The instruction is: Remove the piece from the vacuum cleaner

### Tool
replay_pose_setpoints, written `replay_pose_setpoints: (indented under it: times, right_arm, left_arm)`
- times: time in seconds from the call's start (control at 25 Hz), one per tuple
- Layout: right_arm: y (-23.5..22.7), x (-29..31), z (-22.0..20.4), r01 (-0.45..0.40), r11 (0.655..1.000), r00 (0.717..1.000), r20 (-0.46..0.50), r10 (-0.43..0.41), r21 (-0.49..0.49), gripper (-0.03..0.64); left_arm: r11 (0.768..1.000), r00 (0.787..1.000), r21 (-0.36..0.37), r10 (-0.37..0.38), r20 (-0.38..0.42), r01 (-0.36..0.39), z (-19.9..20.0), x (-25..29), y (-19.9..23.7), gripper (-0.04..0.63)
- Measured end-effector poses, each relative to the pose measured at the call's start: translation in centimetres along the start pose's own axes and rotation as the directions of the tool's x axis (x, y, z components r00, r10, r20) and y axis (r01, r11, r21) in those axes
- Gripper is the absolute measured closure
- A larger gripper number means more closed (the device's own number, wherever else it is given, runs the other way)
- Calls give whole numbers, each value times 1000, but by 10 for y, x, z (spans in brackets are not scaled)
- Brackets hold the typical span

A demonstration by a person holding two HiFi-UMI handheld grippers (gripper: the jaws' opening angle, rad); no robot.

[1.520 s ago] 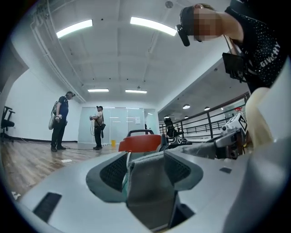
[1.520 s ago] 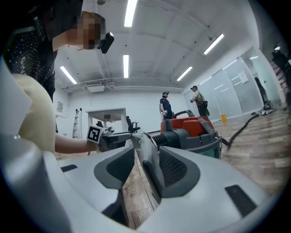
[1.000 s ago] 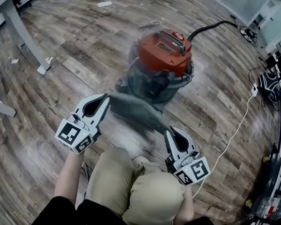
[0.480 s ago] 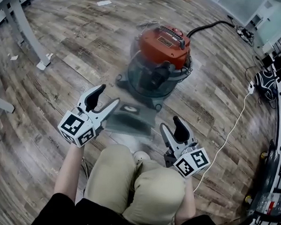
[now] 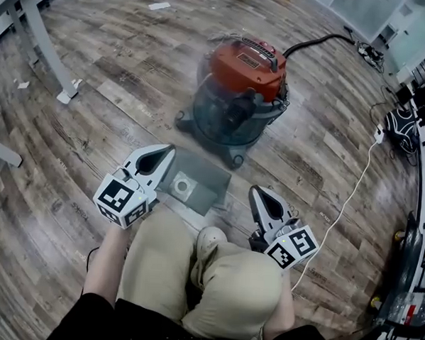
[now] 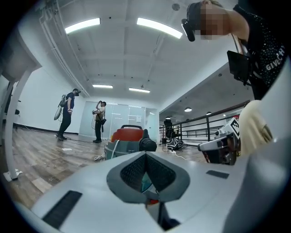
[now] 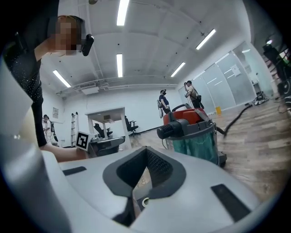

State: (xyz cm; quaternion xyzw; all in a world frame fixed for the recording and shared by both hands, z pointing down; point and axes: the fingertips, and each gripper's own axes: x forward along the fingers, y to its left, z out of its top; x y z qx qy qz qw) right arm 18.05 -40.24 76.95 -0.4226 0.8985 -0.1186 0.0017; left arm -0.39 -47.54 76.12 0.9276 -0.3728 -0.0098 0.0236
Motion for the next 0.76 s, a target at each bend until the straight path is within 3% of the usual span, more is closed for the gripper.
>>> replay_pose_setpoints:
  times: [0.76]
  right_arm:
    - [-4, 8, 11, 2, 998, 1000, 15, -1, -64, 607]
  left_arm:
    - [997, 996, 45, -59, -66, 62, -11, 15, -10, 589]
